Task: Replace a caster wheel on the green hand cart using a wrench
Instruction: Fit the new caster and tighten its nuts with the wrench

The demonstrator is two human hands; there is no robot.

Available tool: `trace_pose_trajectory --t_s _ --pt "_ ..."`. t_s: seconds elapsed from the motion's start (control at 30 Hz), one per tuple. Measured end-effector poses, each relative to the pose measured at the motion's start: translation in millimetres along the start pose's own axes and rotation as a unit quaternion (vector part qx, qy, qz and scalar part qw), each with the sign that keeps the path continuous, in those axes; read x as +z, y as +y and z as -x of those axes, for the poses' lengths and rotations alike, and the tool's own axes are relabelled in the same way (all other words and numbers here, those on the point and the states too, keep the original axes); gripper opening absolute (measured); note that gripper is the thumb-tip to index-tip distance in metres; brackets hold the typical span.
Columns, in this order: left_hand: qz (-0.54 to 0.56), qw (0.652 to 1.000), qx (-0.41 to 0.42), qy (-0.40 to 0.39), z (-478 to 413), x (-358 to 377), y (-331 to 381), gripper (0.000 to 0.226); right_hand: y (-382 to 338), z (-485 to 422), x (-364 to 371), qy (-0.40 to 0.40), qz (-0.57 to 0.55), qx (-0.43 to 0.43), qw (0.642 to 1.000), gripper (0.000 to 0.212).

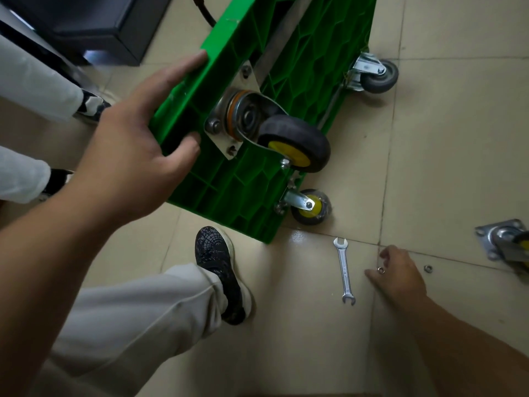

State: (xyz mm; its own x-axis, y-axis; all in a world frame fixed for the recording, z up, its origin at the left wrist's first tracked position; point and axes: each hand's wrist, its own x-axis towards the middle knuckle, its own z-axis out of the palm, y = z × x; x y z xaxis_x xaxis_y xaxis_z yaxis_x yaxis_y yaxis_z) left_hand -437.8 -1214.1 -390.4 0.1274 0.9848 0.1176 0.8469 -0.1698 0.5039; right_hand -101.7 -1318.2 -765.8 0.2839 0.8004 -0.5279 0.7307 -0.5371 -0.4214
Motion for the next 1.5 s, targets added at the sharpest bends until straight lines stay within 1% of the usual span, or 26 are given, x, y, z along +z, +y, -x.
trace_pose_trajectory --t_s 0.17,0.23,0.3,0.37,0.4,0.43,0.53,0.6,0.67,0.77,0.87,0.93,1.03,1.07,1.1,1.17,1.23,1.4,1.5 --pt "0.009 1.0 0.001 -0.008 1 0 1 0.077 4 0 16 -0.011 -0.043 0.041 0.998 0.028" --pt "0.012 1.0 -0.001 -0.011 1 0 2 0.077 7 -1 19 -0.012 -0.041 0.044 0.998 0.023" --pt "0.014 1.0 0.001 -0.006 0 0 2 0.078 1 0 16 0.007 -0.06 0.049 0.997 0.017" --pt "0.019 1.0 0.004 -0.007 -1 2 3 0.078 -26 6 6 0.049 -0.141 0.045 0.988 0.011" --pt "0.024 1.0 0.005 -0.011 -1 3 5 0.078 -48 10 -2 0.061 -0.201 0.034 0.977 0.009" --pt "0.029 0.999 0.007 -0.013 0 3 8 0.077 -75 15 -12 0.057 -0.267 0.019 0.962 0.009" --pt "0.051 0.998 0.007 -0.038 1 2 18 0.078 -161 39 -48 0.033 -0.434 -0.046 0.899 0.013" --pt "0.099 0.994 -0.007 -0.047 0 2 28 0.076 -207 63 -74 0.027 -0.517 -0.079 0.852 0.015" --pt "0.134 0.99 -0.011 -0.049 -2 2 38 0.071 -237 88 -95 0.004 -0.593 -0.09 0.8 0.017" --pt "0.125 0.988 -0.019 -0.084 -5 4 50 0.075 -247 111 -110 -0.028 -0.671 -0.077 0.737 0.023" --pt "0.094 0.987 -0.019 -0.127 -11 5 57 0.091 -244 121 -112 -0.04 -0.691 -0.072 0.718 0.027" --pt "0.086 0.986 -0.015 -0.142 -16 9 60 0.095 -243 122 -114 -0.029 -0.703 -0.071 0.707 0.025" --pt "0.119 0.982 -0.018 -0.143 -23 17 62 0.089 -244 119 -114 -0.019 -0.712 -0.078 0.697 0.022" --pt "0.138 0.98 -0.023 -0.139 -26 20 62 0.086 -244 118 -113 -0.023 -0.721 -0.075 0.688 0.023" --pt "0.158 0.978 -0.03 -0.131 -29 23 62 0.083 -245 117 -112 -0.03 -0.737 -0.072 0.672 0.027" --pt "0.192 0.974 -0.046 -0.107 -35 28 61 0.078 -247 117 -110 -0.048 -0.768 -0.07 0.635 0.041" --pt "0.214 0.971 -0.059 -0.083 -40 33 61 0.074 -249 117 -107 -0.059 -0.786 -0.075 0.611 0.051" --pt "0.218 0.972 -0.071 -0.049 -46 42 67 0.068 -251 118 -102 -0.066 -0.805 -0.079 0.585 0.055" --pt "0.21 0.975 -0.066 -0.034 -47 46 69 0.064 -253 120 -99 -0.057 -0.808 -0.051 0.585 0.049"
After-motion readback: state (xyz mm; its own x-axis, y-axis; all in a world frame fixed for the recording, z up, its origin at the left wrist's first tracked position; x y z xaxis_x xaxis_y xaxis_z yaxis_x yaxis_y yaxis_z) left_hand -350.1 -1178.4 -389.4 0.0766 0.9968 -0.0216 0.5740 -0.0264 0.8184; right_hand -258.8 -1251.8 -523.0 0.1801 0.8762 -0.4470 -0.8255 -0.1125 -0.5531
